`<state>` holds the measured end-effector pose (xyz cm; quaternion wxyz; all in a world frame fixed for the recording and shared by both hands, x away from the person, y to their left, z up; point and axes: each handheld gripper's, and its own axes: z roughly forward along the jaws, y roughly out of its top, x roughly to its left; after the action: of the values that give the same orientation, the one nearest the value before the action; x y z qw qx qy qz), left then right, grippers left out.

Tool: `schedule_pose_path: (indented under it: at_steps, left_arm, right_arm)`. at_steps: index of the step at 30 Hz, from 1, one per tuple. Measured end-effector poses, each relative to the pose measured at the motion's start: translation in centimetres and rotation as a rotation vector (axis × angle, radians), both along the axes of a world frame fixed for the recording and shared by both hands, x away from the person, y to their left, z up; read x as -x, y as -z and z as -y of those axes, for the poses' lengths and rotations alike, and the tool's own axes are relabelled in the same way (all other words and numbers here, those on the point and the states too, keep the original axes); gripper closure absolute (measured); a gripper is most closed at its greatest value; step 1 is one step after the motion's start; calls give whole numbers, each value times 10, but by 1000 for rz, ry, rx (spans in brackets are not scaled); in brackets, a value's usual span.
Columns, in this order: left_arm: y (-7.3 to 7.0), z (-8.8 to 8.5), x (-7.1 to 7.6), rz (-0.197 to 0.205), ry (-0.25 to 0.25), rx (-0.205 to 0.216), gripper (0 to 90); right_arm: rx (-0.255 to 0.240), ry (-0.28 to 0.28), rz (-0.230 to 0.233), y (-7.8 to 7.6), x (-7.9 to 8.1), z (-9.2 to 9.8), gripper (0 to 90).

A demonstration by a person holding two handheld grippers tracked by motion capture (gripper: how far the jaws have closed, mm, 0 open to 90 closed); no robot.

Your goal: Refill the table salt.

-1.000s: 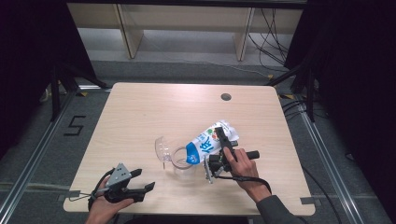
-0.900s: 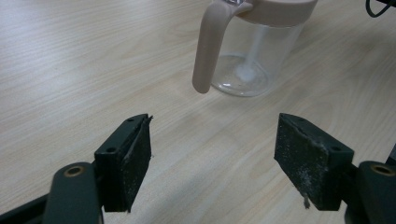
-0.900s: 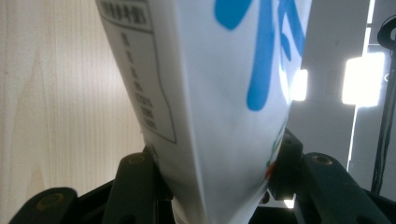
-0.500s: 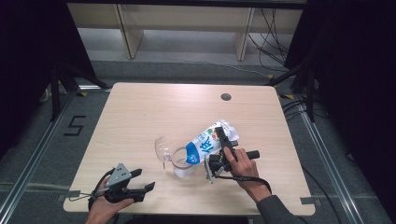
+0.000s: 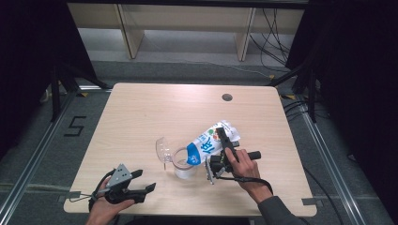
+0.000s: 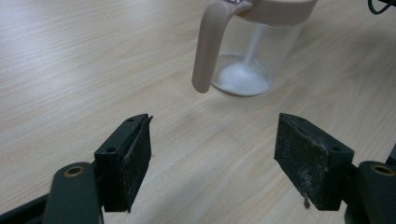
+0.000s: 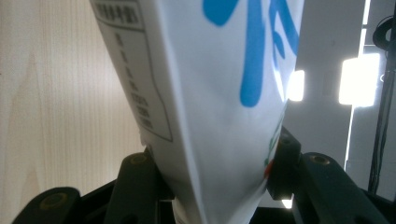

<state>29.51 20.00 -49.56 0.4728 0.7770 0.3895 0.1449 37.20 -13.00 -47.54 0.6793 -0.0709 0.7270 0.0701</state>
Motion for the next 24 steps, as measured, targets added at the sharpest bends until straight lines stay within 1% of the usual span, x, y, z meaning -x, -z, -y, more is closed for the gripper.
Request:
schedule_pose_path:
  at_steps: [1, 2, 3, 4, 5, 6, 8, 11, 13, 20, 21, 22, 24]
  left_arm:
    - [0, 0, 0, 0, 0, 0, 269]
    - [0, 0, 0, 0, 0, 0, 269]
    - [0, 0, 0, -1, 2, -1, 268]
    - [0, 0, 0, -1, 2, 0, 268]
    - [0, 0, 0, -1, 2, 0, 269]
    - [0, 0, 0, -1, 2, -1, 268]
    - [0, 0, 0, 1, 0, -1, 268]
    - [0, 0, 0, 0, 3, -5, 268]
    - [0, 0, 0, -1, 2, 0, 269]
    - [0, 0, 0, 0, 4, -5, 268]
    - [0, 0, 0, 0, 4, -5, 268]
    - [0, 0, 0, 0, 4, -5, 269]
    - [0, 0, 0, 0, 4, -5, 268]
  right_arm:
    - [0, 0, 1, 0, 0, 0, 577]
    - [37, -17, 17, -3, -1, -1, 577]
    - [53, -29, 26, -4, -1, -1, 577]
    - [52, -29, 26, -4, -1, -1, 578]
    - [11, -9, 11, -1, 0, 0, 578]
    - [8, 12, 0, -1, 2, 0, 579]
    - [15, 0, 7, -1, 1, 0, 580]
    - [16, -1, 10, -2, 1, 0, 581]
    - [11, 3, 8, -1, 1, 0, 582]
    - [13, 4, 14, -2, 1, 0, 584]
    - [8, -6, 20, -1, 1, 1, 585]
    - [15, 5, 15, -2, 1, 0, 585]
    - [18, 5, 19, -2, 2, 0, 587]
